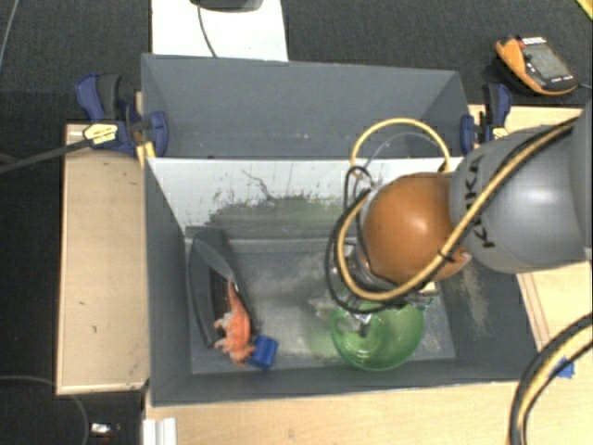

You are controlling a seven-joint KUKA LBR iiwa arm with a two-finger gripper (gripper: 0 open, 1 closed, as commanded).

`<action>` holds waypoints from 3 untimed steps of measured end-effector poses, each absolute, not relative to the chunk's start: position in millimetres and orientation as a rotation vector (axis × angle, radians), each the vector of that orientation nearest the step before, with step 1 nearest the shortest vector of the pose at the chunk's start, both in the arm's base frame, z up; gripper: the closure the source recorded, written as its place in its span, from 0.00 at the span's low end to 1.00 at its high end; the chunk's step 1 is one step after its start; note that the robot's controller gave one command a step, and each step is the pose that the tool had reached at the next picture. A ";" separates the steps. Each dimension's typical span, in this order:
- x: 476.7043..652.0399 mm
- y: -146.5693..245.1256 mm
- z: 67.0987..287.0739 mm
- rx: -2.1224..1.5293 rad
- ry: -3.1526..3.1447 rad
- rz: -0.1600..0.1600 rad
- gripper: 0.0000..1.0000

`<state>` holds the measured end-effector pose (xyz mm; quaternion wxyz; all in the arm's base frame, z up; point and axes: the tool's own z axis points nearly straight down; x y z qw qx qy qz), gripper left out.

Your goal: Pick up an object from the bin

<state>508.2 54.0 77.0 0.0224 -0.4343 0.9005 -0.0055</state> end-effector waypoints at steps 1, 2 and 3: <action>508.1 54.0 76.9 -1.344 2.790 -0.017 1.00; 508.5 53.2 90.9 -1.339 2.791 -0.019 1.00; 508.8 53.7 98.8 -1.334 2.789 -0.018 1.00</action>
Offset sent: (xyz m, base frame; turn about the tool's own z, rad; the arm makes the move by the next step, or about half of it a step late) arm 0.0000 0.0000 0.0232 0.0006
